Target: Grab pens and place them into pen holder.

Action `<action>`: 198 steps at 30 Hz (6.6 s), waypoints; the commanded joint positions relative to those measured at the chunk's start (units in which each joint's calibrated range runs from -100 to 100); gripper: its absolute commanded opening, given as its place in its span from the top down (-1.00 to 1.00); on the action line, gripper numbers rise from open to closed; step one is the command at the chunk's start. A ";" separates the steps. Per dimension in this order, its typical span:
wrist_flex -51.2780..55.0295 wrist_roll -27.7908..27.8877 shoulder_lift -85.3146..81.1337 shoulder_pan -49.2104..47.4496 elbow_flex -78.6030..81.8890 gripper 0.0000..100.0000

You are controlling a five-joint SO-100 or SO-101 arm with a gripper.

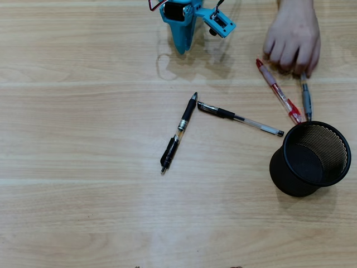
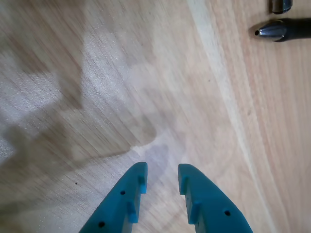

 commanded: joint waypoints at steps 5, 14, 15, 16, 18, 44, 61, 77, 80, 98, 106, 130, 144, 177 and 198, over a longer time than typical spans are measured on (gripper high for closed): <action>3.16 0.22 1.85 0.47 -1.85 0.84; 3.16 0.22 1.85 0.47 -1.85 0.84; 3.16 0.22 1.85 0.47 -1.85 0.84; 3.16 0.22 1.85 0.47 -1.85 0.84; 3.16 0.22 1.85 0.47 -1.85 0.84; 3.16 0.17 1.85 2.89 -1.76 0.84; 1.96 -7.46 41.83 3.46 -53.46 0.67; 17.34 -28.68 121.97 0.71 -128.79 0.44; 16.74 -30.98 125.27 -0.58 -129.42 0.44; 12.19 -33.96 135.58 -0.74 -128.79 0.48; 8.32 -34.02 136.76 -0.09 -128.70 0.98; -60.27 -37.00 103.88 -24.04 -113.31 0.96; -85.62 -41.13 104.13 -25.58 -82.71 0.95; 16.74 6.34 116.39 -15.90 -109.14 0.67; 9.95 3.93 116.81 -15.58 -109.69 0.73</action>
